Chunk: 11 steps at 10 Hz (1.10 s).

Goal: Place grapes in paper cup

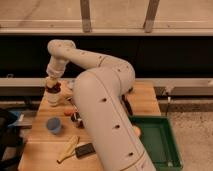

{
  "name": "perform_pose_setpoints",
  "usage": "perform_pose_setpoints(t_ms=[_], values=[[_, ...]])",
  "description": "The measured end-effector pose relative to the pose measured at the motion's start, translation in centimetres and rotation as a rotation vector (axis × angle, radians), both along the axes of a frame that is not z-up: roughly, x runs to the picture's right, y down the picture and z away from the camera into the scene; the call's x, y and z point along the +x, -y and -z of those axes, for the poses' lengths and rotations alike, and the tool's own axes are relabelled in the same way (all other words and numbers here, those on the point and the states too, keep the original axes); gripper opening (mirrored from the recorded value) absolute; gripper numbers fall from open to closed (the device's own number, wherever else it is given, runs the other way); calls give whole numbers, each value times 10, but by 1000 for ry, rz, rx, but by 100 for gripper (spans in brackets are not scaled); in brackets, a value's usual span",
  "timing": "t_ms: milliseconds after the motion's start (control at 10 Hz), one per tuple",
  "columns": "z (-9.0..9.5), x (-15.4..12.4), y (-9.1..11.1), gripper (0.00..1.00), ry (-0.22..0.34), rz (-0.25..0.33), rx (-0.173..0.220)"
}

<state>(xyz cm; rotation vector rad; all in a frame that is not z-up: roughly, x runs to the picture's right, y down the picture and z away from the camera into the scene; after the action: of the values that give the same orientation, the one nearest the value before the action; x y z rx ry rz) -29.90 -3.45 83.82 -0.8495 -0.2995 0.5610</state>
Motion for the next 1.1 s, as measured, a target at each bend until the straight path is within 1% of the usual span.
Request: perform_pose_setpoints(t_ms=[100, 500, 600, 900, 1100], values=[[2, 0, -3, 66, 6, 2, -3], [18, -10, -24, 66, 59, 30, -16], [22, -12, -27, 66, 67, 38, -13], [35, -9, -23, 66, 80, 46, 10], [44, -9, -24, 66, 94, 57, 26]])
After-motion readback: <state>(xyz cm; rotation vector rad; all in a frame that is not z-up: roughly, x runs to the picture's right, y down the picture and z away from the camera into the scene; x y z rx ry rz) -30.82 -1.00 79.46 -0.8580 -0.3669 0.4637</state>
